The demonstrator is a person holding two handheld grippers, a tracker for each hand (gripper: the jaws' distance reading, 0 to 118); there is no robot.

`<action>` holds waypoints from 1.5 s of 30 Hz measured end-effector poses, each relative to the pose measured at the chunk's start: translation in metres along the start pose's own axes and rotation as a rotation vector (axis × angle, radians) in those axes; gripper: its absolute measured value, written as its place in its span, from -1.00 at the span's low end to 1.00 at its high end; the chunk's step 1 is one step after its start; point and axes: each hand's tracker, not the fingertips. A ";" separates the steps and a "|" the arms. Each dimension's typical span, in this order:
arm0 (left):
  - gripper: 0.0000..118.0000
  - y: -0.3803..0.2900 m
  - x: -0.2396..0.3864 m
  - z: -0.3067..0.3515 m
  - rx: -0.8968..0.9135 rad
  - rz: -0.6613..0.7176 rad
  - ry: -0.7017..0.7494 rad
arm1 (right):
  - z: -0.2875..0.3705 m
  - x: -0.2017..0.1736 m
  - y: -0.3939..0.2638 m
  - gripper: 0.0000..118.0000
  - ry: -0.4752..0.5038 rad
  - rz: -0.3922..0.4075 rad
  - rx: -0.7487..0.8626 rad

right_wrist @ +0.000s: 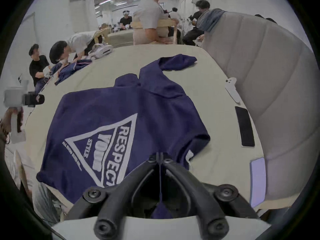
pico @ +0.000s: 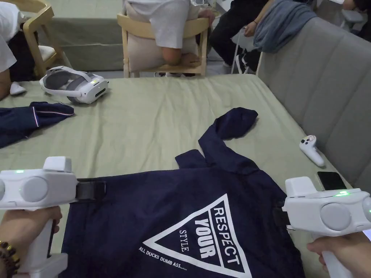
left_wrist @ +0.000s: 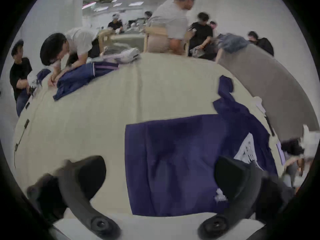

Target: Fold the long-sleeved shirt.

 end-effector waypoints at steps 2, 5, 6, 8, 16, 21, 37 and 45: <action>0.58 0.017 -0.007 -0.039 0.023 0.006 0.060 | -0.012 0.000 0.007 -0.98 0.006 -0.024 -0.005; 0.60 0.032 -0.021 -0.084 -0.048 0.000 0.166 | -0.026 0.004 0.019 -0.96 0.019 -0.028 -0.024; 0.60 0.035 -0.025 -0.098 -0.083 -0.004 0.169 | -0.029 0.005 0.024 -0.96 0.012 -0.035 -0.031; 0.60 0.030 -0.004 -0.101 -0.115 -0.034 0.175 | -0.036 0.012 0.036 -0.96 0.001 -0.027 -0.036; -0.76 0.026 -0.007 -0.097 -0.109 -0.141 0.111 | -0.113 0.067 0.129 -0.89 -0.065 -0.075 -0.077; -0.76 0.028 -0.006 -0.048 -0.006 -0.032 -0.006 | -0.184 0.080 0.162 0.48 -0.033 -0.100 -0.250; -0.76 0.048 0.021 0.011 0.051 -0.115 0.017 | -0.162 0.053 0.161 -0.88 0.015 -0.081 -0.261; -0.76 0.148 0.022 0.155 0.369 -0.131 -0.027 | 0.056 0.059 0.276 -0.88 0.013 0.061 0.136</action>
